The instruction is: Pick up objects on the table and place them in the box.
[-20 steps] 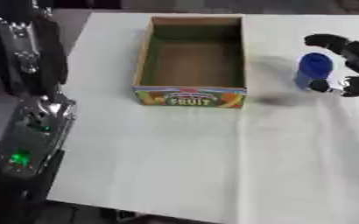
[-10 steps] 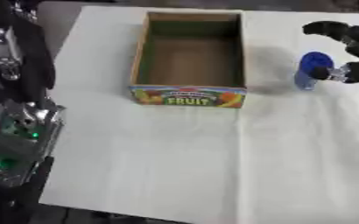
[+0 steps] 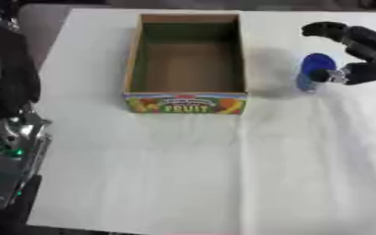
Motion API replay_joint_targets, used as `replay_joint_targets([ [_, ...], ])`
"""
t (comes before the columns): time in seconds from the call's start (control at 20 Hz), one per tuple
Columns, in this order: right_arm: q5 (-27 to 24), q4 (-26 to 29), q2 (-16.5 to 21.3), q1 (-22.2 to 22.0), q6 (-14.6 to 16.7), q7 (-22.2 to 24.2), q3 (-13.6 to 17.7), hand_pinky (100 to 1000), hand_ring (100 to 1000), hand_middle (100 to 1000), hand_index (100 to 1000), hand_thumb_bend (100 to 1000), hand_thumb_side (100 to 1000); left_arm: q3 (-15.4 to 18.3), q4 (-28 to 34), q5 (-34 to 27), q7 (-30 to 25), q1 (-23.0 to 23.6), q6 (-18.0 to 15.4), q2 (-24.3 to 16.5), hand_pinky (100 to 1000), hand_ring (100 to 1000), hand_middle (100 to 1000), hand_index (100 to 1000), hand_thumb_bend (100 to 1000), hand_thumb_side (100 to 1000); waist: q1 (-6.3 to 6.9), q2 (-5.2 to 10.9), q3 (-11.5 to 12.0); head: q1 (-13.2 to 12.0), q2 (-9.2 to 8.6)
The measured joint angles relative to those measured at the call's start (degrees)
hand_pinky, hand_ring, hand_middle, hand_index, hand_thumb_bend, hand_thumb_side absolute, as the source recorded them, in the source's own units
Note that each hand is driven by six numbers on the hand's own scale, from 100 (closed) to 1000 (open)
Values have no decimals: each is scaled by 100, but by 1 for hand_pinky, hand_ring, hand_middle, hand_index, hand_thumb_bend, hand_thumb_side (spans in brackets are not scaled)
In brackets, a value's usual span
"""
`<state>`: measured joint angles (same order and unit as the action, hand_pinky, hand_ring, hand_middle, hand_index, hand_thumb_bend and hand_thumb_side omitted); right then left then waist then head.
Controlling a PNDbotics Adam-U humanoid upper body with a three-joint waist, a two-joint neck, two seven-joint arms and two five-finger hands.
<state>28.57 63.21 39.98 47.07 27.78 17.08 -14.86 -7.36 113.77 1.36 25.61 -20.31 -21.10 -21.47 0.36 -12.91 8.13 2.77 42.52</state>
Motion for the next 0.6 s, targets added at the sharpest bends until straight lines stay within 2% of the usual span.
replay_joint_targets([
  [0.2, 144, -102, 19, 70, 11, 86, 25, 1000, 988, 973, 972, 692, 900, -5, 0, 0, -4, -3, -2, 0, 887, 738, 931, 884, 417, 831, -7, -34, 17, 82, -48],
  [0.6, 344, -232, 20, 77, 41, 238, 58, 1000, 986, 970, 970, 691, 876, -5, 0, 0, -17, -47, -14, 0, 889, 738, 932, 884, 416, 831, -5, -89, 47, 87, -49],
])
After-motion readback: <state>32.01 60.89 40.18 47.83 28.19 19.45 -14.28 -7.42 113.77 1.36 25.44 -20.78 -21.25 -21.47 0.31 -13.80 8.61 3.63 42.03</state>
